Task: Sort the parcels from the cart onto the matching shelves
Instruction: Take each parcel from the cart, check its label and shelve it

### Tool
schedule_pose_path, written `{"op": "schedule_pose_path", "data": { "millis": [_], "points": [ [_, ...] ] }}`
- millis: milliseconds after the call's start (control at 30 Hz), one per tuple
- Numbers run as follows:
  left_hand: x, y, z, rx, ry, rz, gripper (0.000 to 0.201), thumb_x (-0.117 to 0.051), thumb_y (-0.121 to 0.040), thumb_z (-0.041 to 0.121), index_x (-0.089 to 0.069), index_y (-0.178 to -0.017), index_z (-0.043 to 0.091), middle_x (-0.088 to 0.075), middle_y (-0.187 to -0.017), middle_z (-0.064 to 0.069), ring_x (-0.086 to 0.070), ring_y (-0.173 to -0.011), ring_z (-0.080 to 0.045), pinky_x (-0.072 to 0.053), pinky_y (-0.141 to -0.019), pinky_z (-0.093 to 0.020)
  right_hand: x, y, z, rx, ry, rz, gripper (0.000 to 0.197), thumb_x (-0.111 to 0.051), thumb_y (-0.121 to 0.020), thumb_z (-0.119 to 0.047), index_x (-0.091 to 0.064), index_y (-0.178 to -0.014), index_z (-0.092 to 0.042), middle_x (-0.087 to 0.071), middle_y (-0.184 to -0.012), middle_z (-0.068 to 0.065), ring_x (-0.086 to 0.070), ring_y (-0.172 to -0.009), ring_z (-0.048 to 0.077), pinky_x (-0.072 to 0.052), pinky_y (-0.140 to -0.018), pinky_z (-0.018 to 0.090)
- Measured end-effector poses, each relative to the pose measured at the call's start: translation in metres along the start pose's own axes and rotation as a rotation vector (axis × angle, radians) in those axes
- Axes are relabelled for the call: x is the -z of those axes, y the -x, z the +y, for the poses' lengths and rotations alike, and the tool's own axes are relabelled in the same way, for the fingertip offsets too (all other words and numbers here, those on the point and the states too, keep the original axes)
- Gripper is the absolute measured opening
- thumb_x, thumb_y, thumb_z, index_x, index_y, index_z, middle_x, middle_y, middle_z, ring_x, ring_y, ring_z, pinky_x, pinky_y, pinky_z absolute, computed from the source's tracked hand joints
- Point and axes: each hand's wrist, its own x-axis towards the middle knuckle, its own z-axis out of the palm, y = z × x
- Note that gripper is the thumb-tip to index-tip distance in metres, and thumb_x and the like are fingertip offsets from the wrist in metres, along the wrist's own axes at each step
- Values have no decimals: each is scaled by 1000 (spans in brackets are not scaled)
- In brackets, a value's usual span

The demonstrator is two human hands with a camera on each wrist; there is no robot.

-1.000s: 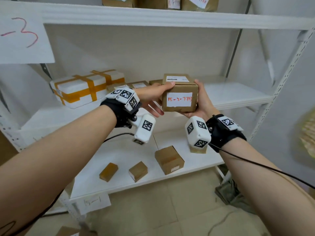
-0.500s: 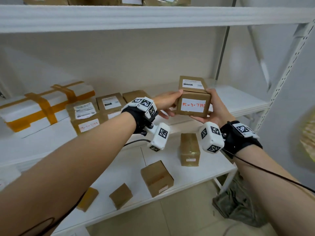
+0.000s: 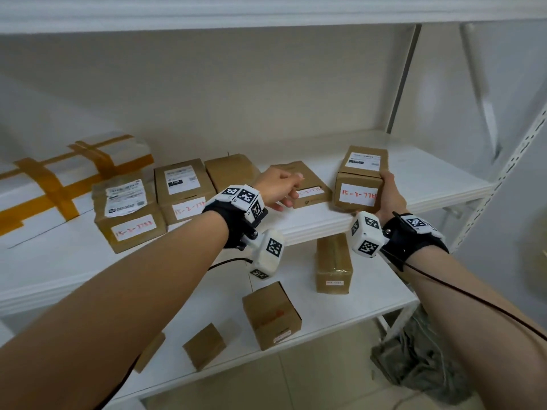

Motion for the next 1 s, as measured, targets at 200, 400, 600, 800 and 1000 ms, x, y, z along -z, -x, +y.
{"op": "schedule_pose_path", "data": {
  "millis": [200, 400, 600, 800, 1000],
  "points": [
    [11, 15, -15, 16, -30, -11, 37, -47, -101, 41, -68, -109, 12, -72, -90, 0, -67, -76, -17, -54, -67, -28, -5, 2, 9, 26, 161, 28, 49, -57, -86, -56, -69, -110, -14, -76, -98, 8, -73, -86, 27, -61, -81, 38],
    [28, 54, -37, 35, -27, 29, 35, -51, -100, 36, -69, -110, 8, -74, -100, -7, -67, -76, -17, -54, -65, -26, -13, 28, 34, -48, 102, 136, 62, -64, -78, -35, -45, -133, -13, -62, -119, 9, -61, -100, 30, -50, -79, 40],
    [58, 128, -89, 93, -4, 56, 30, -54, -98, 31, -70, -107, 8, -75, -97, -8, -68, -77, -17, -56, -72, -30, -44, 100, 88, -165, 191, -135, 29, -55, -93, -22, -49, -119, -10, -46, -91, 7, -48, -75, 19, -44, -60, 32],
    [99, 223, -165, 220, 42, 115, 23, -58, -95, 25, -70, -103, 6, -73, -90, -9, -65, -70, -17, -54, -67, -27, -78, 194, 170, -232, 353, -340, 8, -52, -94, -17, -47, -89, -13, -53, -73, 6, -52, -60, 18, -45, -53, 30],
    [134, 324, -263, 369, 80, 159, 20, -59, -96, 24, -68, -104, 8, -73, -92, -8, -66, -70, -16, -54, -67, -27, -103, 280, 273, -336, 576, -555, 16, -50, -95, -23, -47, -80, -20, -55, -70, 1, -53, -58, 14, -47, -51, 19]
  ]
}}
